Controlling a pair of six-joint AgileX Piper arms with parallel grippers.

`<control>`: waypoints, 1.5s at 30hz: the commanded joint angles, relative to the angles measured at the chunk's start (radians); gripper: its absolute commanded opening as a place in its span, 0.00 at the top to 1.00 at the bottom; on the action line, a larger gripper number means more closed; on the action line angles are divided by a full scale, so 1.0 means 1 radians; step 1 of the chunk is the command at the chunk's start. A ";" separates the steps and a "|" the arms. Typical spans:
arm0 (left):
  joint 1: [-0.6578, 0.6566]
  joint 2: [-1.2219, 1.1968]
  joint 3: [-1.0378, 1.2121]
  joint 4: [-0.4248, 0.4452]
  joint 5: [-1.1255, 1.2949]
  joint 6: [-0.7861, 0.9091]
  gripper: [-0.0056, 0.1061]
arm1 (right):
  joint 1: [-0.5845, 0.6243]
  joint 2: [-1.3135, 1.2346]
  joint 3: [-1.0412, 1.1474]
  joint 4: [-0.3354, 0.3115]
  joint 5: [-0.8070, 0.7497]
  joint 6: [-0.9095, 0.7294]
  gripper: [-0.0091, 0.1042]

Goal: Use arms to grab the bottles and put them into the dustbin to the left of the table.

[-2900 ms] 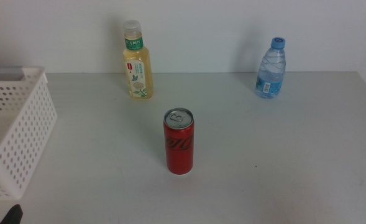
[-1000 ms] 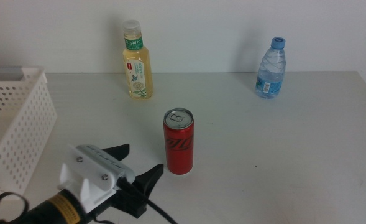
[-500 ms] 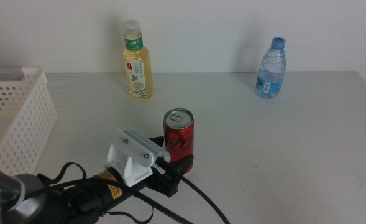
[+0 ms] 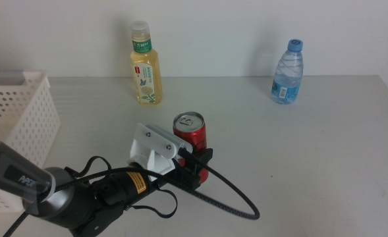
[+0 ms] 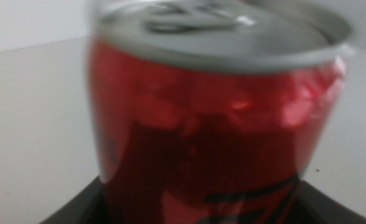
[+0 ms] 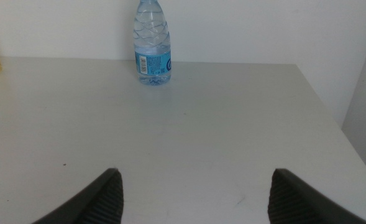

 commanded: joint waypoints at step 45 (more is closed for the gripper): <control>0.797 -0.370 -0.990 -0.488 2.123 0.670 0.96 | -0.005 0.009 -0.010 -0.012 -0.082 -0.013 0.40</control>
